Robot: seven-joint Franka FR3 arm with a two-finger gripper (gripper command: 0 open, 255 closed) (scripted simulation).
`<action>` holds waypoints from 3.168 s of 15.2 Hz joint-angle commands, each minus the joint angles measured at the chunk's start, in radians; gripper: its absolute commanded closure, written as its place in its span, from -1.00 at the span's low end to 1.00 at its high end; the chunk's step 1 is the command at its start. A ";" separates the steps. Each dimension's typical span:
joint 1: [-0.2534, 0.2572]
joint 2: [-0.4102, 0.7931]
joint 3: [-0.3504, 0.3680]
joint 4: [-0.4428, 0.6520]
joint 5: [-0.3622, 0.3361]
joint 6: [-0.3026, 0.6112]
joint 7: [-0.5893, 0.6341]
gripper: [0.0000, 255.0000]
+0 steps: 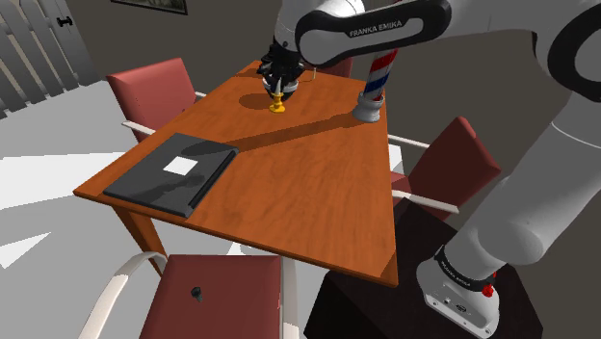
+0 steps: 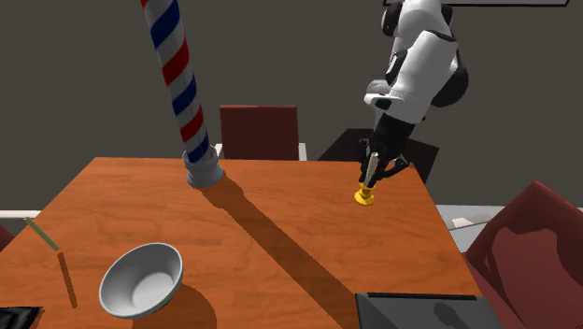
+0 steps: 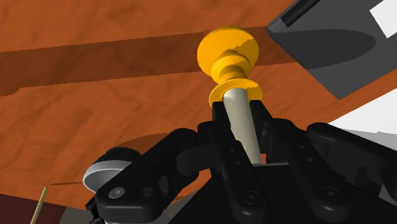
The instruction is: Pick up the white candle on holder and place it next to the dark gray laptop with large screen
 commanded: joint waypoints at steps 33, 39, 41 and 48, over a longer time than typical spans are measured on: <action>0.362 0.338 0.163 0.335 -0.290 -0.210 0.571 1.00; 0.361 0.354 0.155 0.281 -0.314 -0.148 0.606 1.00; 0.361 0.361 0.151 0.266 -0.322 -0.128 0.618 1.00; 0.365 0.391 0.138 0.220 -0.357 -0.062 0.662 1.00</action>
